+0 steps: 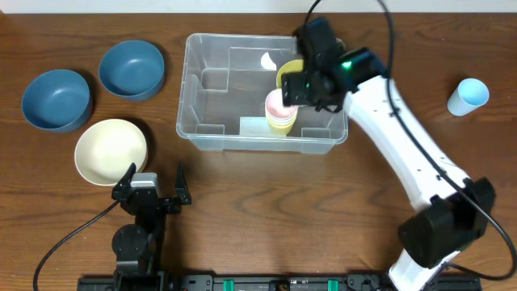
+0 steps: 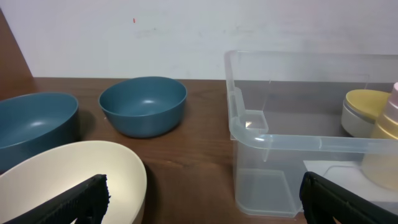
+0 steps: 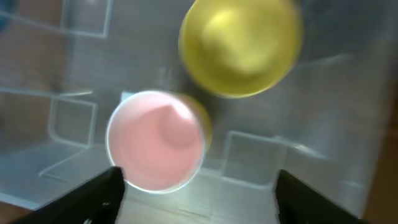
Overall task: Pack container
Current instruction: 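Carry the pink cup into the container and stack it on the cups, then move the right gripper to the light-blue cup and grasp it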
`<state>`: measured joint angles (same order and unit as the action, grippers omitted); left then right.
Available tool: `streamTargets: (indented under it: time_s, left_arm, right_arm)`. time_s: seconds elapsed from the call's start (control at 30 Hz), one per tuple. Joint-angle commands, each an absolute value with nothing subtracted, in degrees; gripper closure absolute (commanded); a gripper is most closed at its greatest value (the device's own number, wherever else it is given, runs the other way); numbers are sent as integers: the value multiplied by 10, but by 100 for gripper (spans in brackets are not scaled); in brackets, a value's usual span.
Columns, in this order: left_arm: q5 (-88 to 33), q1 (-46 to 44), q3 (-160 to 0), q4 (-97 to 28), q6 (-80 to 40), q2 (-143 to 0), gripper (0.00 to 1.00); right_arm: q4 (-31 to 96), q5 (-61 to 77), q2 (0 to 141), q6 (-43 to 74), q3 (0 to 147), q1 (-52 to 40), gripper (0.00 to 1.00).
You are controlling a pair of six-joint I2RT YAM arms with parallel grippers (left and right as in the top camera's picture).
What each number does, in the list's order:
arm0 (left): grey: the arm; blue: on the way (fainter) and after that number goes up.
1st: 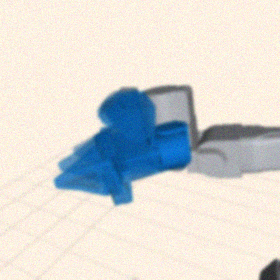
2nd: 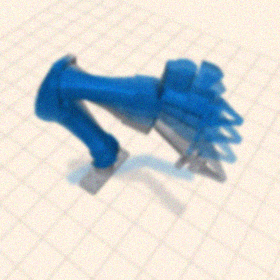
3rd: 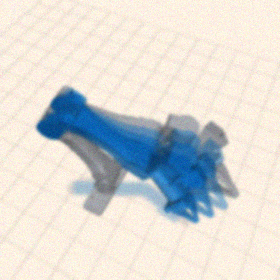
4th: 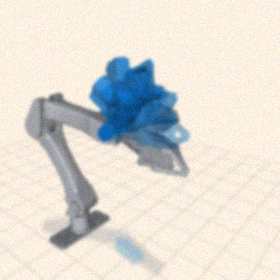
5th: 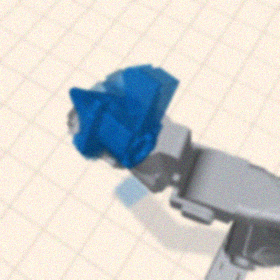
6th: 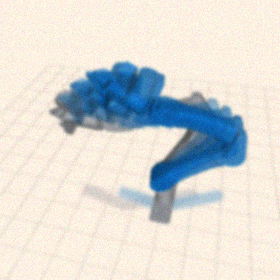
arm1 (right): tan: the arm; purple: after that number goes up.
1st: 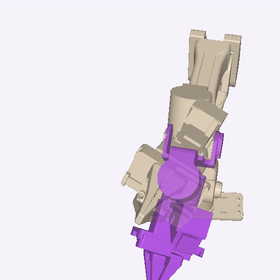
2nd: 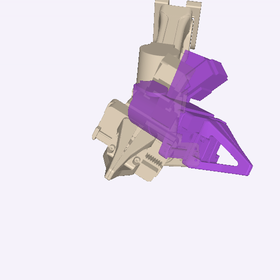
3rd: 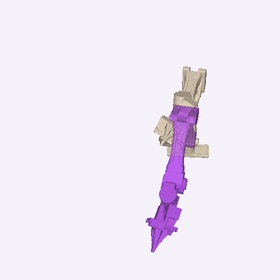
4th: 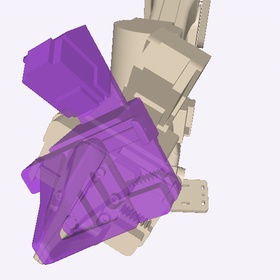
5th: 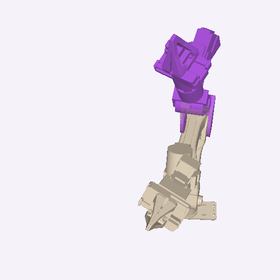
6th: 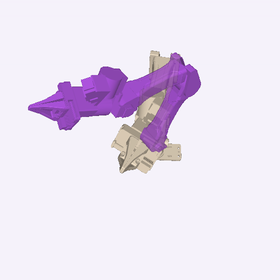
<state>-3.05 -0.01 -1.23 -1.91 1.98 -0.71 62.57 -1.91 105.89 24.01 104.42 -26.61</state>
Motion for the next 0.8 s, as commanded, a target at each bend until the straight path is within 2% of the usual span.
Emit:
streamTargets:
  time_s: [0.0, 0.2, 0.37, 0.5, 0.63, 0.77]
  left_arm:
    - [-32, 3, -3, -38, 27, -6, 2]
    - [-32, 3, -3, -38, 27, -6, 2]
    - [-32, 3, -3, -38, 27, -6, 2]
    - [-32, 3, -3, -38, 27, -6, 2]
    - [-32, 3, -3, -38, 27, -6, 2]
    - [-32, 3, -3, -38, 27, -6, 2]
  right_arm:
    - [648, -100, 1010, 244, 1098, -211, 15]
    - [679, -104, 1001, 244, 1112, -24, 12]
    - [680, -44, 1014, 243, 1103, 146, 12]
    - [661, -10, 1042, 217, 1103, 245, 12]
    - [651, 21, 1080, 201, 1103, 300, 13]
    - [646, 19, 1132, 176, 1103, 316, 13]
